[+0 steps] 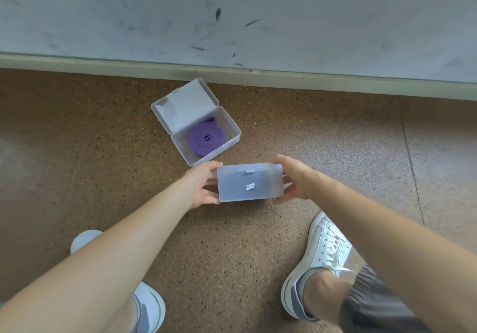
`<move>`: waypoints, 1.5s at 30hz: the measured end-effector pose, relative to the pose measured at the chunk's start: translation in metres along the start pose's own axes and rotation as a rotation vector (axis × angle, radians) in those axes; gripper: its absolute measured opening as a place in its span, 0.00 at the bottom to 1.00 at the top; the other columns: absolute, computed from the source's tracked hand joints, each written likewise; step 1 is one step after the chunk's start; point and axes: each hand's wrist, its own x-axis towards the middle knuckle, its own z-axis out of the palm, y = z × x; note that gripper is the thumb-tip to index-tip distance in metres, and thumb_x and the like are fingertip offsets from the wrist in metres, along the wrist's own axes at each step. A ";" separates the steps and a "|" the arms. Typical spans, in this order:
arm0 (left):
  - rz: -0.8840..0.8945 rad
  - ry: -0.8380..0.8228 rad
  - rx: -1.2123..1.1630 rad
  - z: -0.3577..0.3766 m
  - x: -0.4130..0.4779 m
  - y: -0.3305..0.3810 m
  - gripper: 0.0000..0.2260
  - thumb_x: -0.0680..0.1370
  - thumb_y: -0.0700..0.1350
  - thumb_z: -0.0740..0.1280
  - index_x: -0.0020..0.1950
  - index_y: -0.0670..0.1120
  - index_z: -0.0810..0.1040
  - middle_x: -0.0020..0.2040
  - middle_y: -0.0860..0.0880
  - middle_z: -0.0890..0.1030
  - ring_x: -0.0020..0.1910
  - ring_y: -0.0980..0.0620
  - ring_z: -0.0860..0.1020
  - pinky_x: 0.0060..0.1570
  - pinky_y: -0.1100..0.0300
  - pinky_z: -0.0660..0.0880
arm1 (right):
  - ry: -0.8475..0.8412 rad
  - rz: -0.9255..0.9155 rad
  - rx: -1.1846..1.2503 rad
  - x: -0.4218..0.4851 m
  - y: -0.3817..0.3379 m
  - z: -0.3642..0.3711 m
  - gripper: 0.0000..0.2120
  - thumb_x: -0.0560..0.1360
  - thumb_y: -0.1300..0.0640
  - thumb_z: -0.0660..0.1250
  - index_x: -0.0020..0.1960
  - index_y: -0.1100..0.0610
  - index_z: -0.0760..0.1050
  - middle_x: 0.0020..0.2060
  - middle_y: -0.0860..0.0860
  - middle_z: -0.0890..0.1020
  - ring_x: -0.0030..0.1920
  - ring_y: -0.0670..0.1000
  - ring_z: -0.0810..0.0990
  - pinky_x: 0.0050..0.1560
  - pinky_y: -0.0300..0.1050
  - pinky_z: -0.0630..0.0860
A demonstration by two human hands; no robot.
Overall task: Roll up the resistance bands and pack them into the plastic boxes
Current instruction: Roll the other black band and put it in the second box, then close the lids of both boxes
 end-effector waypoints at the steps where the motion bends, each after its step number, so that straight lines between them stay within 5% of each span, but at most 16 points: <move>1: 0.018 0.007 -0.016 0.001 -0.003 0.000 0.16 0.79 0.49 0.70 0.65 0.47 0.78 0.57 0.45 0.81 0.50 0.33 0.82 0.52 0.39 0.80 | 0.005 -0.004 0.014 0.000 0.000 -0.002 0.17 0.78 0.50 0.65 0.63 0.57 0.74 0.59 0.62 0.76 0.55 0.67 0.80 0.46 0.73 0.81; 5: 0.089 0.059 -0.115 0.010 -0.011 -0.001 0.14 0.78 0.41 0.70 0.63 0.46 0.78 0.58 0.43 0.83 0.48 0.40 0.83 0.50 0.43 0.83 | 0.063 -0.077 0.021 -0.001 -0.004 -0.006 0.17 0.77 0.51 0.65 0.65 0.55 0.73 0.59 0.58 0.79 0.54 0.67 0.82 0.58 0.68 0.78; 10: 0.132 0.048 -0.136 0.022 -0.005 -0.010 0.17 0.76 0.33 0.72 0.64 0.42 0.78 0.60 0.43 0.83 0.51 0.44 0.84 0.39 0.55 0.84 | 0.212 -0.218 0.071 -0.004 -0.007 -0.005 0.14 0.79 0.55 0.69 0.63 0.50 0.76 0.57 0.55 0.79 0.56 0.58 0.77 0.61 0.59 0.75; 14: 0.279 0.100 0.009 0.043 0.011 -0.012 0.22 0.75 0.27 0.69 0.67 0.42 0.80 0.63 0.45 0.82 0.58 0.48 0.82 0.45 0.60 0.83 | 0.247 -0.384 0.057 0.002 -0.003 -0.009 0.23 0.79 0.66 0.64 0.73 0.55 0.73 0.62 0.53 0.79 0.61 0.55 0.76 0.57 0.48 0.72; 17: 0.357 0.081 0.090 0.054 0.016 -0.003 0.26 0.76 0.26 0.66 0.71 0.43 0.77 0.65 0.46 0.81 0.62 0.49 0.79 0.54 0.56 0.82 | 0.281 -0.429 -0.059 0.008 0.001 -0.019 0.24 0.79 0.67 0.64 0.74 0.58 0.71 0.60 0.52 0.79 0.60 0.54 0.77 0.60 0.50 0.75; 20: 0.428 0.064 0.214 0.051 0.020 0.001 0.24 0.77 0.28 0.67 0.72 0.43 0.76 0.64 0.46 0.80 0.61 0.49 0.79 0.59 0.53 0.81 | 0.445 -0.473 -0.351 0.014 0.002 -0.028 0.28 0.77 0.58 0.71 0.76 0.57 0.69 0.65 0.54 0.79 0.64 0.57 0.79 0.67 0.56 0.76; 23: 0.563 0.152 0.370 0.042 0.024 -0.002 0.17 0.77 0.36 0.71 0.66 0.45 0.81 0.52 0.50 0.84 0.53 0.51 0.82 0.56 0.52 0.82 | 0.649 -0.719 -0.816 0.014 0.000 -0.019 0.29 0.75 0.55 0.72 0.74 0.54 0.70 0.67 0.56 0.76 0.64 0.61 0.75 0.64 0.58 0.73; 25: 0.738 0.289 0.626 0.034 0.024 -0.006 0.13 0.78 0.43 0.71 0.61 0.50 0.84 0.46 0.54 0.84 0.49 0.54 0.82 0.53 0.52 0.81 | 0.510 -0.912 -0.970 0.015 0.000 -0.004 0.26 0.75 0.56 0.72 0.73 0.54 0.73 0.66 0.56 0.76 0.63 0.62 0.74 0.63 0.59 0.72; 27: 0.931 0.436 0.894 0.024 0.023 -0.013 0.13 0.78 0.46 0.70 0.62 0.53 0.82 0.50 0.55 0.83 0.52 0.53 0.80 0.49 0.54 0.79 | 0.325 -1.026 -1.097 0.016 0.005 0.014 0.23 0.76 0.54 0.72 0.70 0.53 0.76 0.65 0.56 0.77 0.62 0.63 0.74 0.60 0.61 0.73; 30: 1.143 0.587 1.127 0.003 0.027 -0.018 0.18 0.78 0.46 0.71 0.68 0.50 0.78 0.59 0.51 0.79 0.58 0.47 0.76 0.49 0.51 0.76 | 0.293 -1.073 -1.376 0.013 0.014 0.038 0.26 0.76 0.48 0.71 0.73 0.48 0.72 0.72 0.55 0.72 0.67 0.64 0.70 0.59 0.61 0.72; 33: 1.031 0.681 1.296 -0.016 0.034 -0.011 0.22 0.79 0.49 0.70 0.73 0.49 0.73 0.65 0.49 0.77 0.63 0.46 0.76 0.58 0.50 0.75 | 0.377 -1.041 -1.532 0.010 0.015 0.042 0.28 0.78 0.53 0.69 0.76 0.44 0.66 0.75 0.54 0.65 0.71 0.64 0.65 0.60 0.63 0.70; 36: 0.917 0.708 1.400 -0.027 0.039 -0.003 0.15 0.82 0.49 0.66 0.69 0.52 0.76 0.59 0.51 0.81 0.57 0.47 0.79 0.56 0.51 0.72 | 0.419 -0.990 -1.543 0.008 0.010 0.043 0.30 0.77 0.63 0.68 0.75 0.44 0.66 0.74 0.56 0.64 0.71 0.65 0.64 0.63 0.63 0.70; 40: 0.899 0.701 1.463 -0.040 0.040 0.001 0.11 0.79 0.41 0.67 0.59 0.54 0.81 0.51 0.53 0.81 0.52 0.50 0.80 0.52 0.53 0.69 | 0.477 -0.896 -1.512 0.005 0.001 0.047 0.27 0.78 0.63 0.67 0.74 0.48 0.67 0.73 0.57 0.65 0.70 0.64 0.65 0.64 0.61 0.70; 45: 0.850 0.615 1.441 -0.059 0.032 -0.007 0.06 0.78 0.48 0.68 0.53 0.54 0.82 0.49 0.54 0.82 0.50 0.51 0.81 0.54 0.53 0.74 | 0.498 -0.860 -1.409 0.006 -0.021 0.062 0.21 0.76 0.62 0.67 0.68 0.54 0.75 0.69 0.57 0.71 0.66 0.62 0.69 0.63 0.57 0.72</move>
